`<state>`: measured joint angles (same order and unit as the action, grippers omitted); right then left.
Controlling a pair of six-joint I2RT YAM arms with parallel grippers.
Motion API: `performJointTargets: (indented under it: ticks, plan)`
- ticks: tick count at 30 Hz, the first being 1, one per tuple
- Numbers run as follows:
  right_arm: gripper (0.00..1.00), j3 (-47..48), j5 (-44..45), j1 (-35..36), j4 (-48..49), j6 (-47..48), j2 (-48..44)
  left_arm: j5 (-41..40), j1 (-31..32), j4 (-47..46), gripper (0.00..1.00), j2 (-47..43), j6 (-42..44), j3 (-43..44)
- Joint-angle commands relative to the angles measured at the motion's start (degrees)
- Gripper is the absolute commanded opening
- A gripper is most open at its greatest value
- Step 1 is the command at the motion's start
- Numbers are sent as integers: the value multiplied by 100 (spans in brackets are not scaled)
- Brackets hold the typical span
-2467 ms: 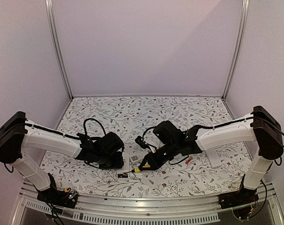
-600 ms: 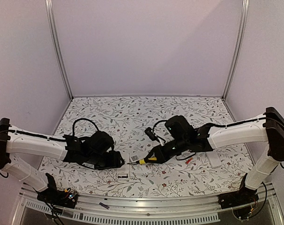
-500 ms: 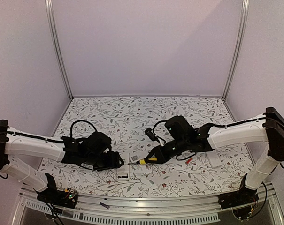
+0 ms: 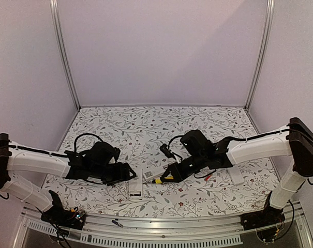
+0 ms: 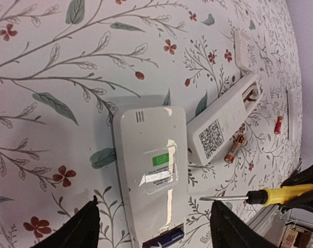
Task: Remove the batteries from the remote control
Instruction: Adjust the remote control without the battery cover at the center of the board.
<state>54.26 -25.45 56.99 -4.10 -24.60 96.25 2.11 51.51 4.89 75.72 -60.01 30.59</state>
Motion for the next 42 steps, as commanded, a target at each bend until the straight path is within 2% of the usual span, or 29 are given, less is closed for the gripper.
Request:
performJointTargets:
  ticks: [1,7,16,32,38,42]
  plan:
    - [0,-23,137,-13,46,-70,15,129,-193,-164,73,257,356,43]
    - [0,-97,225,-12,74,-121,-86,185,-255,-198,74,746,753,359]
    - [0,-179,318,-13,64,-171,-197,516,-294,-669,69,1276,1211,612]
    - [0,-231,259,-8,25,-153,-346,1264,-221,-936,66,2123,2245,1414]
    - [0,-169,85,44,1,-44,-329,929,-189,-981,66,1789,2309,1337]
    - [0,-17,43,122,-41,29,-261,532,-226,-917,71,1181,2334,1039]
